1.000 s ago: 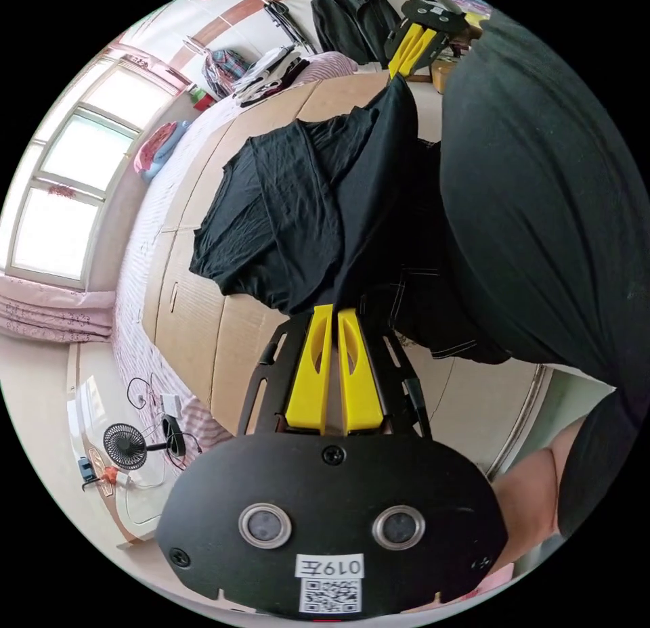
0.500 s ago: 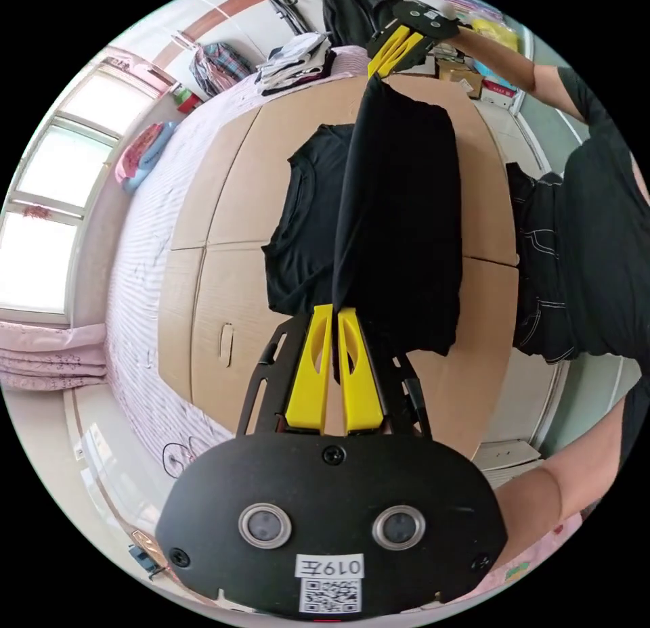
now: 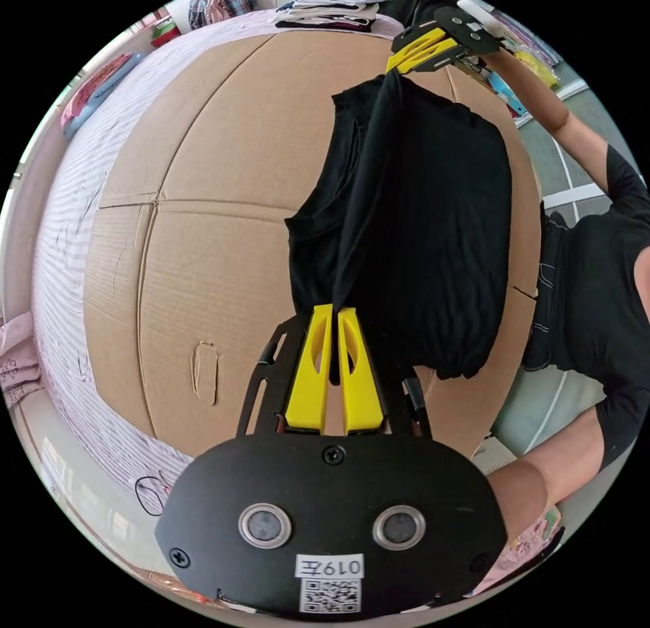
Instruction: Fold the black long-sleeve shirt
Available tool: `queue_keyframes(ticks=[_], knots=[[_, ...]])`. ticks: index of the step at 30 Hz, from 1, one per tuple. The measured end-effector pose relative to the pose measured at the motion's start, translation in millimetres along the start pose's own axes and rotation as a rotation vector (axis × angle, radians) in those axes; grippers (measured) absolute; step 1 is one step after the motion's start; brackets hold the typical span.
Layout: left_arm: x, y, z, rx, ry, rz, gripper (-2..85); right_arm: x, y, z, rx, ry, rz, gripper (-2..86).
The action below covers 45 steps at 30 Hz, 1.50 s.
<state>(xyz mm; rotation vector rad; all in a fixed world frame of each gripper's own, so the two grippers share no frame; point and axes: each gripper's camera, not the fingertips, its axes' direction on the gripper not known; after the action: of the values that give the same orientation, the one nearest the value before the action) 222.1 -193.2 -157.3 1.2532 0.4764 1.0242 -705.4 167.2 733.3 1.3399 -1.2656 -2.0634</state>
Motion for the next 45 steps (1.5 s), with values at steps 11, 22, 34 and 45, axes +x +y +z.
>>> queue_keyframes(ticks=[11,22,34,45], knots=[[-88.9,-39.2,38.8,-0.071,0.043,-0.08,1.0,64.2,-36.7,68.9,-0.079,-0.029,0.058,1.1],[-180.5,-8.2,43.9,0.175,0.266,-0.407,1.0,142.1,-44.7,112.4,-0.084,-0.198,0.317,8.7],[-72.6,-28.2,34.4,0.345,0.01,-0.147,0.6,139.7,-52.9,119.1,-0.103,-0.015,0.273,11.6],[-36.2,-39.1,60.7,0.264,0.031,-0.179,0.5,218.2,-19.7,141.0,0.029,-0.564,0.557,8.1]])
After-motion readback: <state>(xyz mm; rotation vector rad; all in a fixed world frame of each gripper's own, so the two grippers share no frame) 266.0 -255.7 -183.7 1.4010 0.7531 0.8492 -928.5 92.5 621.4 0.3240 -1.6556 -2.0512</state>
